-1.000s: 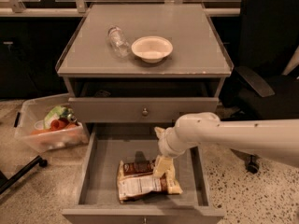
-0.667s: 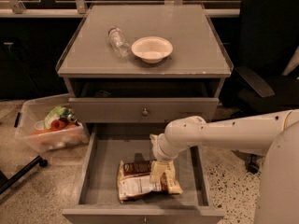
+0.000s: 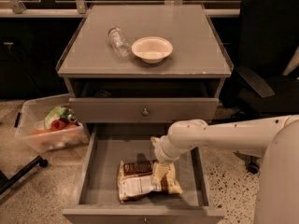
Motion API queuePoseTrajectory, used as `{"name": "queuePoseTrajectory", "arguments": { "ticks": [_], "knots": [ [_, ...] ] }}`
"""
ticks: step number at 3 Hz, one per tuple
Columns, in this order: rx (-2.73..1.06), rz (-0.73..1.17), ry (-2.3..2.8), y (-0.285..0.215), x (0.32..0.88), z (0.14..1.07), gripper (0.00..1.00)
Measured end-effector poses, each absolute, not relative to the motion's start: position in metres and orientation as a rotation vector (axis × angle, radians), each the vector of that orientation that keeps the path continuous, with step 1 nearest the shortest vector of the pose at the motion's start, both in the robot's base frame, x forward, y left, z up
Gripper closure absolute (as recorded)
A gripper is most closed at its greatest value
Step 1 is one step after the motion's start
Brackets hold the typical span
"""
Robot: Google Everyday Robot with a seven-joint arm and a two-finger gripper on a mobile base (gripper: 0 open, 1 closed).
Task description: Pick brown chip bag from middle drawer and place on counter
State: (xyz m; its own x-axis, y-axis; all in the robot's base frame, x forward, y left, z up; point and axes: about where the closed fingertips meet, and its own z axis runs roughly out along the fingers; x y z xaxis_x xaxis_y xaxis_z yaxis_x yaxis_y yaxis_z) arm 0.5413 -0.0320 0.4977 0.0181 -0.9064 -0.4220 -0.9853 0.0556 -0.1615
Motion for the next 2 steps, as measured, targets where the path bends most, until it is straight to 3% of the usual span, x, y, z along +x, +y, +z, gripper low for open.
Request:
{"name": "queuePoseTrajectory", "arguments": {
  "ticks": [2],
  "knots": [
    [-1.867, 0.4, 1.9, -0.047, 0.541, 0.413, 0.0]
  ]
}}
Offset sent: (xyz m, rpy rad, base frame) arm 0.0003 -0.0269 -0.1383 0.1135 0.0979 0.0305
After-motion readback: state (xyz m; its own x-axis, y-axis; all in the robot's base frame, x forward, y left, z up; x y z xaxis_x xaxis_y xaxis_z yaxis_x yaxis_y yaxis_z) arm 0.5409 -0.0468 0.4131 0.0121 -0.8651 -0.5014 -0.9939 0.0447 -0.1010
